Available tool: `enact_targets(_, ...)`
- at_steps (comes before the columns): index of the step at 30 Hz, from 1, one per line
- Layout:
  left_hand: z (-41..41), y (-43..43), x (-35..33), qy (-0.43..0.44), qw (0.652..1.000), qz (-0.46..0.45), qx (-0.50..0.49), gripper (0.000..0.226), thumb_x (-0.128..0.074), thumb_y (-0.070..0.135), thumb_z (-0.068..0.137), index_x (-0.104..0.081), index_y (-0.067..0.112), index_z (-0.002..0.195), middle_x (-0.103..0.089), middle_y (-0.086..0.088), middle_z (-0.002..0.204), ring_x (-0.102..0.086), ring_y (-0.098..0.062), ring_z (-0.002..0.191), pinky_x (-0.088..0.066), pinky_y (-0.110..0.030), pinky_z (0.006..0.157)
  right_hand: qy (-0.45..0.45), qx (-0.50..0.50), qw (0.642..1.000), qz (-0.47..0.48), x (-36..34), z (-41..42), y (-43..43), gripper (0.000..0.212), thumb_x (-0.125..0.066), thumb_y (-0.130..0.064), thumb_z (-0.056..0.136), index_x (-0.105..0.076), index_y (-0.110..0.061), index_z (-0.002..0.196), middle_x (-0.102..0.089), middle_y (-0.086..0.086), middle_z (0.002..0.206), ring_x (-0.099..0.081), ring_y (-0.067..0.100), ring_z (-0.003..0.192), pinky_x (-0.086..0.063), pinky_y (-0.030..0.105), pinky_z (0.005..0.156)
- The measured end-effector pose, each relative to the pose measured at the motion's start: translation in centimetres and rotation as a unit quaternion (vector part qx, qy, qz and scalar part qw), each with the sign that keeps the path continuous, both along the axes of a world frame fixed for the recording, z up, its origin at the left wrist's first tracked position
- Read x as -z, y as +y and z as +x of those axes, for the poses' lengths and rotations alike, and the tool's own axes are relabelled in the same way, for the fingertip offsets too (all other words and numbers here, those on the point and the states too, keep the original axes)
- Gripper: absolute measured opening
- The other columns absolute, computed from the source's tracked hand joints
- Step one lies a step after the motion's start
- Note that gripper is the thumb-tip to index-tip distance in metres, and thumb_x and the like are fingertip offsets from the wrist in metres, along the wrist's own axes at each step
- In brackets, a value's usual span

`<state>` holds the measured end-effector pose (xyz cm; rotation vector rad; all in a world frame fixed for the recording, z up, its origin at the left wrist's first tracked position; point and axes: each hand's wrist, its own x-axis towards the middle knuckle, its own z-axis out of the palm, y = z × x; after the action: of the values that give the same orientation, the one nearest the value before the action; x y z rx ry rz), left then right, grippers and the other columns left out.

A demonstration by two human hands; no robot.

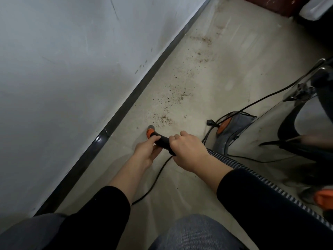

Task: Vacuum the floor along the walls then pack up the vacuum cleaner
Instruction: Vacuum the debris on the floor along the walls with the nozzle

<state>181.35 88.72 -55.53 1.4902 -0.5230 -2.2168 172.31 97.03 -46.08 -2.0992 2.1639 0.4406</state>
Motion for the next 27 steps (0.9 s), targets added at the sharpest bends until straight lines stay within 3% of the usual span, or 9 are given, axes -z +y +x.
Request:
enact_targets(4, -1.2, 0.3, 0.1, 0.010, 1.000, -0.003, 0.002, 0.031, -0.062, 0.006, 0.092, -0.056, -0.008, 0.120, -0.066, -0.020, 0.099, -0.067, -0.025, 0.089, -0.054, -0.030, 0.083, 0.006, 0.010, 1.000, 0.001, 0.0, -0.9, 0.3, 0.026, -0.051, -0.013, 0.092, -0.052, -0.007, 0.117, -0.061, 0.009, 0.110, -0.050, 0.026, 0.103, -0.033, 0.030, 0.068)
enact_targets(8, -2.0, 0.4, 0.3, 0.011, 1.000, -0.001, 0.016, 0.032, -0.062, 0.008, 0.092, -0.057, -0.007, 0.119, -0.065, -0.025, 0.109, -0.068, -0.025, 0.091, -0.055, -0.027, 0.074, 0.012, 0.012, 1.000, 0.004, -0.3, -1.5, 0.6, 0.027, -0.051, -0.013, 0.092, -0.052, -0.007, 0.118, -0.060, 0.008, 0.111, -0.050, 0.025, 0.104, -0.034, 0.030, 0.069)
enact_targets(21, -5.1, 1.0, 0.4, 0.037, 0.998, 0.012, 0.049, 0.033, -0.062, 0.010, 0.093, -0.057, -0.008, 0.120, -0.068, -0.021, 0.098, -0.069, -0.020, 0.080, -0.058, -0.023, 0.066, 0.037, 0.047, 0.998, 0.025, -0.6, -3.2, 1.2, 0.027, -0.050, -0.009, 0.092, -0.052, -0.007, 0.119, -0.060, 0.009, 0.112, -0.051, 0.025, 0.104, -0.036, 0.030, 0.070)
enact_targets(27, -6.2, 1.8, 0.4, 0.031, 0.997, 0.020, 0.069, 0.030, -0.062, 0.011, 0.093, -0.059, -0.005, 0.118, -0.066, -0.024, 0.108, -0.067, -0.023, 0.086, -0.056, -0.023, 0.059, 0.049, 0.059, 0.996, 0.038, -0.9, -3.7, 2.0, 0.026, -0.050, -0.010, 0.093, -0.052, -0.008, 0.119, -0.059, 0.008, 0.111, -0.051, 0.024, 0.102, -0.036, 0.030, 0.068)
